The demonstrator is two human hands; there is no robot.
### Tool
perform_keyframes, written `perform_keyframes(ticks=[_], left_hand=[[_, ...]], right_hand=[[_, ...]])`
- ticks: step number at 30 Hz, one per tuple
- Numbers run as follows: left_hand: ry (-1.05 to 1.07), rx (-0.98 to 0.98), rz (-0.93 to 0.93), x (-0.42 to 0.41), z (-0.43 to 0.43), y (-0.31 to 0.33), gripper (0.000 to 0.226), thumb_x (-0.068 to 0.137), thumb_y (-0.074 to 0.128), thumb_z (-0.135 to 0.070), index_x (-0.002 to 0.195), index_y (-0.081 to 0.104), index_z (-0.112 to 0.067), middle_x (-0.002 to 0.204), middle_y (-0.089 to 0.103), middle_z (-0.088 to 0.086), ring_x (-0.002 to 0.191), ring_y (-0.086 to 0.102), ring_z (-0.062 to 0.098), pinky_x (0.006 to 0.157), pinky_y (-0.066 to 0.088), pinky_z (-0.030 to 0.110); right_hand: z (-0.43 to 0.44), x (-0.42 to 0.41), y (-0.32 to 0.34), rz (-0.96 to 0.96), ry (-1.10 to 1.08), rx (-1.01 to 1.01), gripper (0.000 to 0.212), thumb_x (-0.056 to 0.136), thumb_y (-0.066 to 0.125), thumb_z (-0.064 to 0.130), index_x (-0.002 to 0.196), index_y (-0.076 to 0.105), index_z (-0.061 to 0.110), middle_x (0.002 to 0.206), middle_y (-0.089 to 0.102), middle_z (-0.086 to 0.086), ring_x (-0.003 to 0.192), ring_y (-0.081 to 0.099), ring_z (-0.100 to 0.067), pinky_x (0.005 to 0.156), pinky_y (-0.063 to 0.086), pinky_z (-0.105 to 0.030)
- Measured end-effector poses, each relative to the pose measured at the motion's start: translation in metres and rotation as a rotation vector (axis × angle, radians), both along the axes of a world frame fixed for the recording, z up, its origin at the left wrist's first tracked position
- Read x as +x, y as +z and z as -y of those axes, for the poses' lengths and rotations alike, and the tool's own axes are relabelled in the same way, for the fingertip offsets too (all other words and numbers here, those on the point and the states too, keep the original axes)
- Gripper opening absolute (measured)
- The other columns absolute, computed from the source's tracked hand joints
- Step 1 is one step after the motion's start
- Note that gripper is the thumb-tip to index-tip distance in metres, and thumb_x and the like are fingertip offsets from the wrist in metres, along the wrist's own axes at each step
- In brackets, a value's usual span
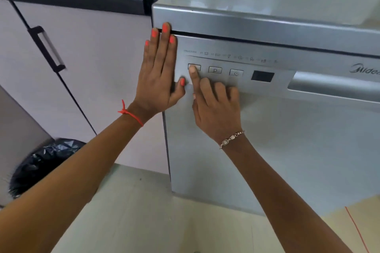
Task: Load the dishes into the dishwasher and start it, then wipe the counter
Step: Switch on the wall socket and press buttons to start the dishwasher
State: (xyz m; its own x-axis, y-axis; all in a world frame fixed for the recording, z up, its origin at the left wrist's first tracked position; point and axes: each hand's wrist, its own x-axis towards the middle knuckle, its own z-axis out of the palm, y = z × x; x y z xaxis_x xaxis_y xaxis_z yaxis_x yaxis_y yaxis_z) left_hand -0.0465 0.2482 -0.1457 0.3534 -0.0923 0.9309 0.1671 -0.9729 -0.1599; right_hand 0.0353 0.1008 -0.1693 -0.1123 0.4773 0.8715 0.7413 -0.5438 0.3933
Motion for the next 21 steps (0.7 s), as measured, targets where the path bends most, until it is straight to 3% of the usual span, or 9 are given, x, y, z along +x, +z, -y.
perform_keyframes(ticks=[10, 21], left_hand=[[0.009, -0.021, 0.050, 0.003, 0.001, -0.002, 0.078, 0.089, 0.037, -0.036, 0.148, -0.012, -0.023, 0.154, -0.019, -0.013, 0.144, -0.010, 0.013, 0.118, 0.010, 0.041], [0.089, -0.059, 0.049, 0.001, 0.008, -0.003, 0.075, 0.091, 0.036, -0.038, 0.149, -0.009, -0.021, 0.153, -0.021, -0.014, 0.143, -0.012, 0.011, 0.118, 0.003, 0.036]], right_hand=[[-0.003, -0.004, -0.002, -0.044, 0.017, 0.016, 0.057, 0.084, 0.039, 0.026, 0.138, 0.030, 0.010, 0.102, 0.034, -0.003, 0.083, 0.033, -0.020, 0.069, 0.026, -0.033], [-0.003, 0.017, -0.011, 0.190, 0.064, 0.064, 0.046, 0.086, 0.039, 0.023, 0.131, 0.043, 0.017, 0.102, 0.039, 0.000, 0.088, 0.040, -0.018, 0.076, 0.033, -0.033]])
